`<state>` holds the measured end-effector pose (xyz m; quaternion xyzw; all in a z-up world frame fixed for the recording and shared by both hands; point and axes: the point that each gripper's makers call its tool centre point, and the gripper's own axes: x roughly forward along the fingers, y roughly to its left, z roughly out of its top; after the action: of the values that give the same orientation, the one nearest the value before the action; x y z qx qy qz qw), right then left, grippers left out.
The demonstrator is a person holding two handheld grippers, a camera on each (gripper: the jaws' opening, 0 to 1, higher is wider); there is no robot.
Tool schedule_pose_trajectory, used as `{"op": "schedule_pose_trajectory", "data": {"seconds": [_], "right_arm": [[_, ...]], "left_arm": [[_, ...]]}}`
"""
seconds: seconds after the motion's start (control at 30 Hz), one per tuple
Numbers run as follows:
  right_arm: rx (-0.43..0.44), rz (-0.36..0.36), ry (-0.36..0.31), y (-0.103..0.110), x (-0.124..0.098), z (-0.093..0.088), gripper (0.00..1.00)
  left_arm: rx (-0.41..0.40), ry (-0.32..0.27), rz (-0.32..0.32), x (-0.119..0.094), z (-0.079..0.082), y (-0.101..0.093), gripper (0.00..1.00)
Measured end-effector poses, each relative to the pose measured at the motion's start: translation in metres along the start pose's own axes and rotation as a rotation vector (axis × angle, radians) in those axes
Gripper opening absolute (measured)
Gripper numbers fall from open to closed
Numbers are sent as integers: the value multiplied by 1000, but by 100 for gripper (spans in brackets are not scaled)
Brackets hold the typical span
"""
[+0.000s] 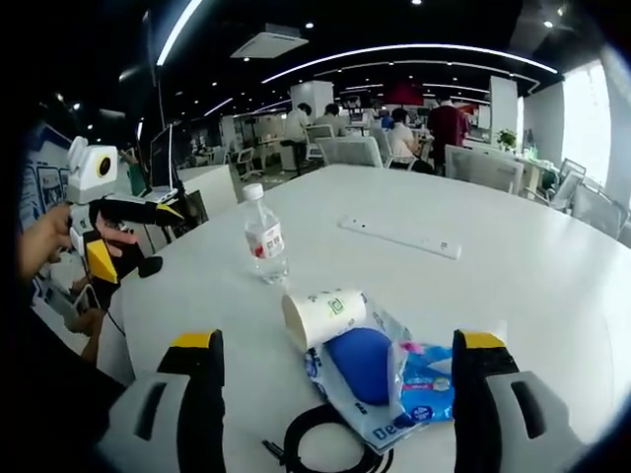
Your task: Arrange the tabletop items into an orderly group along one side of the table until the central work area is clear of visible clutter.
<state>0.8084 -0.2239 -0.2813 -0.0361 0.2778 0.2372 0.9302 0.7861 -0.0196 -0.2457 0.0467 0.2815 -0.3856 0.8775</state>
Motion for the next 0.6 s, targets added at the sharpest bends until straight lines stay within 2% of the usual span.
{"op": "schedule_pose_trajectory", "data": {"seconds": [0.23,0.33,0.43,0.6], "right_arm": [[-26,9,25,8,17,-1,83],[-43,15,33,11,24,-2,77],[-61,15,35,14,31,-2,72],[-89,-8,41,15,40,-3,61]], "left_arm": [[6,11,7,-1,5,-12,99],[17,28,11,-1,3,-12,99],[8,15,2,-2,6,-15,99],[9,21,12,-3,3,-10,99]]}}
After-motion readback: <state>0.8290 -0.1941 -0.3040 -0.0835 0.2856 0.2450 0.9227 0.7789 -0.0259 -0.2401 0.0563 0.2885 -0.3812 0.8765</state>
